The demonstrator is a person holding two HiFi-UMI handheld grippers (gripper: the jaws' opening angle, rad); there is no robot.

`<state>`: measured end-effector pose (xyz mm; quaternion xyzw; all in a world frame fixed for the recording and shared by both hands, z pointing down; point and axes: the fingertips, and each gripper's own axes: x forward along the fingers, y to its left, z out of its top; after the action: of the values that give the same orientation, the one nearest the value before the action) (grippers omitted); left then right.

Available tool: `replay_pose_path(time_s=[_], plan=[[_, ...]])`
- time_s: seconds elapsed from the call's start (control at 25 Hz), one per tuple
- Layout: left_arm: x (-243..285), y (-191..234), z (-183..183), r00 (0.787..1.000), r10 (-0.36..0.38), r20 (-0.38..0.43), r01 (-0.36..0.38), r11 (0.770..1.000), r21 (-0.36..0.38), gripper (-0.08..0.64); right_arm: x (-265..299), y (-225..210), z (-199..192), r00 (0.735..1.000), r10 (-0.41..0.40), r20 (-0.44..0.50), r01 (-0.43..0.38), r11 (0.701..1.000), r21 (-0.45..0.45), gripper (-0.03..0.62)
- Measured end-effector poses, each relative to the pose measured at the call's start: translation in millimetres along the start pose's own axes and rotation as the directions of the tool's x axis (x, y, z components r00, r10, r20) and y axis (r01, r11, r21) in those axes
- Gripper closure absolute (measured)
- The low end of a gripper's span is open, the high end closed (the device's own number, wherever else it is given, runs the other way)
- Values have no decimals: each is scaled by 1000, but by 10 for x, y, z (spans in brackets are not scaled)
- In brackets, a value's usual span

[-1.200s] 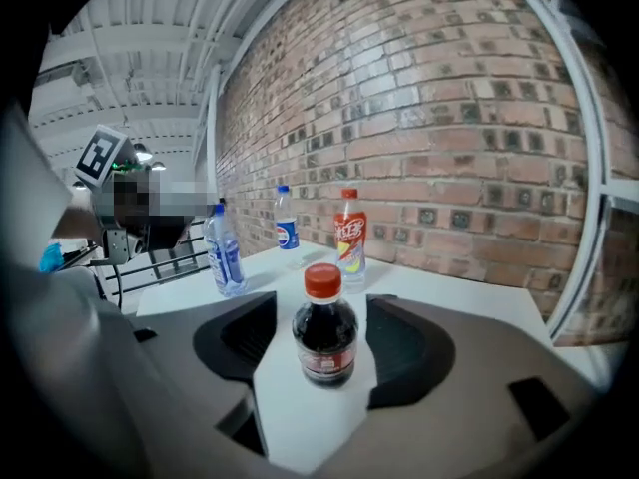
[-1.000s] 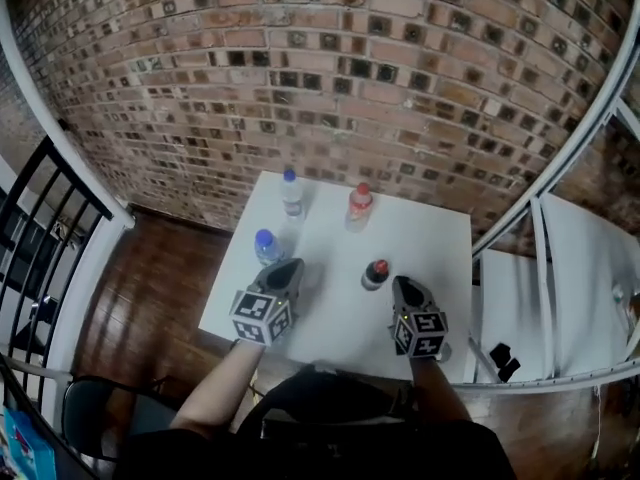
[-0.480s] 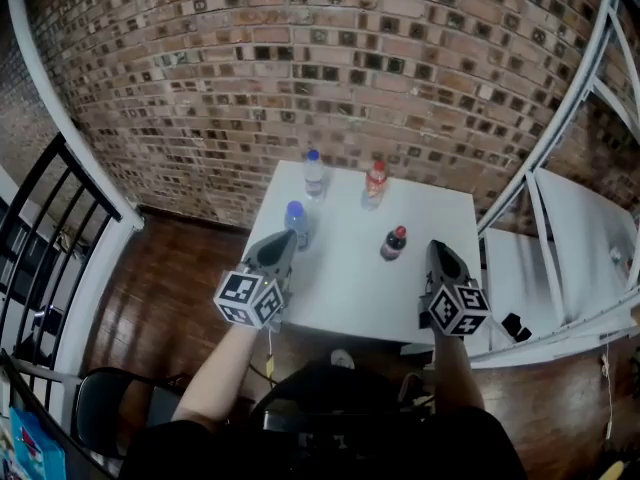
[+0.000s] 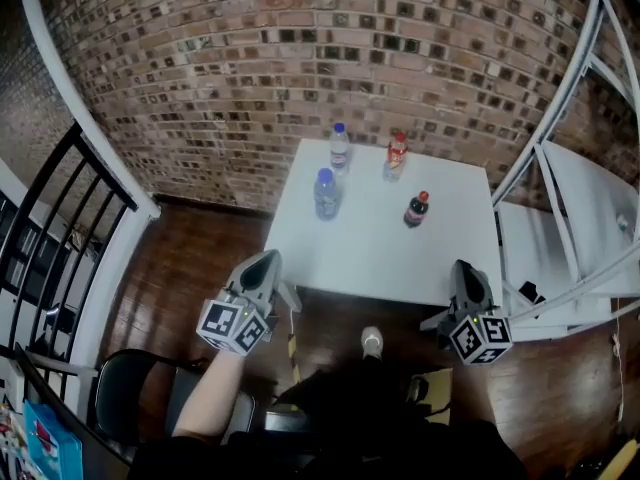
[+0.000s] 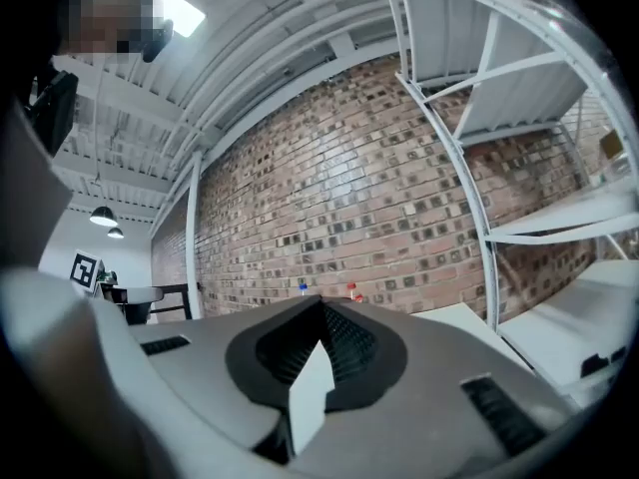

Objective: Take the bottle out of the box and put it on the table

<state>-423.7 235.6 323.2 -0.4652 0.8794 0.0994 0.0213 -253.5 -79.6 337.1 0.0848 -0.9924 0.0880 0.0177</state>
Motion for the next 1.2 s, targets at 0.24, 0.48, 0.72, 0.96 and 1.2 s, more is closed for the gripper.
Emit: replay_pose_path(time_s=[0.24, 0.48, 0.72, 0.96, 1.2], plan=[[-437, -68, 98, 1000, -27, 3, 27, 999, 20, 557, -502, 249, -86, 999, -40, 33, 38, 997, 64, 592], [-718, -223, 152, 1000, -15, 20, 14, 1000, 26, 557, -886, 530, -104, 998, -24, 56, 19, 995, 97, 592], [-687, -367, 125, 999, -7, 36, 8, 1000, -15, 557, -973, 514, -93, 999, -28, 45, 26, 999, 41, 592], [-691, -405, 85, 999, -39, 20, 40, 999, -20, 557, -1042, 455, -5, 997, -44, 56, 42, 999, 30, 592], [-806, -304, 50, 999, -23, 37, 22, 999, 37, 557, -1111, 351, -70, 997, -67, 38, 67, 998, 9, 592]])
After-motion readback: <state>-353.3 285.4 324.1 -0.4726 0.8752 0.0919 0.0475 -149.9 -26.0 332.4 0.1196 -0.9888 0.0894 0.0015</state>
